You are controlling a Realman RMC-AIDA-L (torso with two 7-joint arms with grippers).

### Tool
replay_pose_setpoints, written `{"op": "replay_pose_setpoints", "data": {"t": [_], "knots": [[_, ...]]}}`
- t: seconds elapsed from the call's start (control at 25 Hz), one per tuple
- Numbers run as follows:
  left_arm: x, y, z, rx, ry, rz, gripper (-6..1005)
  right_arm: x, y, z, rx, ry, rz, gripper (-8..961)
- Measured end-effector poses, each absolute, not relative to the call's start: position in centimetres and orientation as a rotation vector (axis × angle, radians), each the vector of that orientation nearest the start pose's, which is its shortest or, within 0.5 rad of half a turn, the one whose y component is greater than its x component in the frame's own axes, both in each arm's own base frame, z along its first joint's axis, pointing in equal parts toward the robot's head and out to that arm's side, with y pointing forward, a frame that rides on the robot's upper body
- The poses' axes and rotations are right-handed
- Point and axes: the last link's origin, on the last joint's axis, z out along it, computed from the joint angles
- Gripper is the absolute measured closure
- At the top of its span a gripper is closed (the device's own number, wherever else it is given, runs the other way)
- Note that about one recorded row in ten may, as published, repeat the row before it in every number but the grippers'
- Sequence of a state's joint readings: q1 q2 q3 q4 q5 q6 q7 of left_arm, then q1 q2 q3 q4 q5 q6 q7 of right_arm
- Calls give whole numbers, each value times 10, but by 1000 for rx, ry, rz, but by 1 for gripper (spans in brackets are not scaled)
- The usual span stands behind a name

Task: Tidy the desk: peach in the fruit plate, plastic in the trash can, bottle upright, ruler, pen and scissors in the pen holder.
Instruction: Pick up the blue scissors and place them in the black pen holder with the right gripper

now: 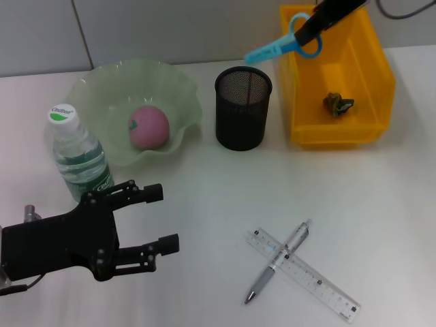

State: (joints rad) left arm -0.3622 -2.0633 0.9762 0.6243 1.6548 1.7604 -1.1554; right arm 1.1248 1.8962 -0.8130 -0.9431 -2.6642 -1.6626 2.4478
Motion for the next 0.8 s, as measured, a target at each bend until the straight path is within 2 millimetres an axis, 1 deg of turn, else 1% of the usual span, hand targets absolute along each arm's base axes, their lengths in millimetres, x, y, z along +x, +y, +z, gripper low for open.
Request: {"op": "replay_pose_setpoints", "data": {"t": [0.04, 0.2, 0.36, 0.4, 0.44, 0.48, 0.56, 0.6, 0.68, 0.8], "knots": [[-255, 267, -9, -2813, -357, -1052, 166, 99, 455, 98, -2565, 971, -214, 865], [-255, 267, -9, -2810, -357, -1055, 166, 91, 459, 85, -2558, 946, -310, 865], [-255, 267, -9, -2809, -357, -1055, 167, 88, 461, 77, -2558, 938, -350, 864], [-255, 267, -9, -2809, -357, -1056, 167, 86, 463, 69, -2550, 931, -377, 864], [-255, 267, -9, -2809, -357, -1056, 167, 86, 463, 69, -2550, 931, -377, 864], [-255, 267, -9, -2809, -357, -1056, 167, 86, 464, 65, -2543, 929, -385, 864], [-255, 267, -9, -2809, -357, -1056, 167, 85, 465, 56, -2535, 922, -409, 864], [-255, 267, -9, -2809, -357, -1057, 167, 84, 467, 46, -2532, 918, -430, 864], [-255, 267, -8, -2805, -360, -1060, 167, 85, 467, 42, -2531, 917, -436, 864], [-256, 266, -7, -2799, -364, -1065, 167, 87, 468, 26, -2526, 914, -473, 863]]}}
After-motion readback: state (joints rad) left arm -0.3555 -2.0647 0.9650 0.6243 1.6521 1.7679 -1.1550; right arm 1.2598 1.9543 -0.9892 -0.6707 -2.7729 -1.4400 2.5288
